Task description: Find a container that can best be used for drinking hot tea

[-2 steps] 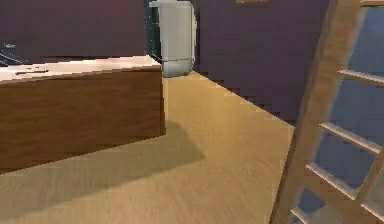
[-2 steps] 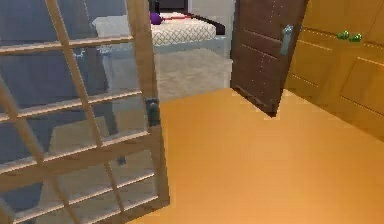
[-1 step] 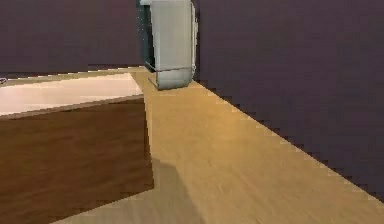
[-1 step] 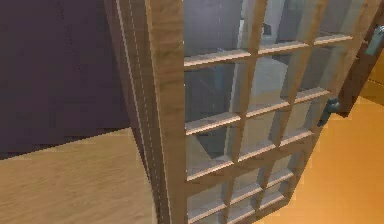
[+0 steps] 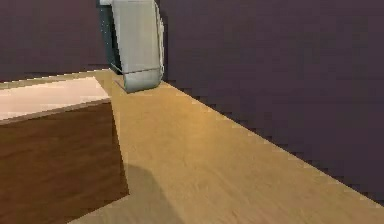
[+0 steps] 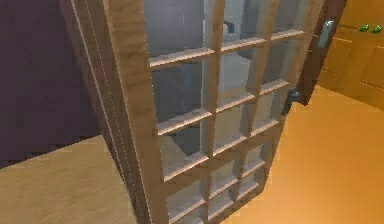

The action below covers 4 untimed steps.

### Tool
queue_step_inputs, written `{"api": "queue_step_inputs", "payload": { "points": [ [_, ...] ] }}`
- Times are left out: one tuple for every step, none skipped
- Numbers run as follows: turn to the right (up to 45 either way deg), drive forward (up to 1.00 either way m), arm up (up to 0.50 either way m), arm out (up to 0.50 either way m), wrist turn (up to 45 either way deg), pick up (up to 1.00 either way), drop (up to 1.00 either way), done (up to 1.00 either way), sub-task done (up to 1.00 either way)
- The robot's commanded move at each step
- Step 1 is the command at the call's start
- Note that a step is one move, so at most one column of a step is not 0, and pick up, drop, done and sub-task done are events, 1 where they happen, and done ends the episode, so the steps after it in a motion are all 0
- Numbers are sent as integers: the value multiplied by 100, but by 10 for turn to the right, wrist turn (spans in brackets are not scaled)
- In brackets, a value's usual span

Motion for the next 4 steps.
{"api": "queue_step_inputs", "payload": {
  "points": [
    [0,100,0,0,0,0,0,0,0],
    [30,0,0,0,0,0,0,0,0],
    [0,45,0,0,0,0,0,0,0],
    [-330,0,0,0,0,0,0,0,0]
  ]
}}
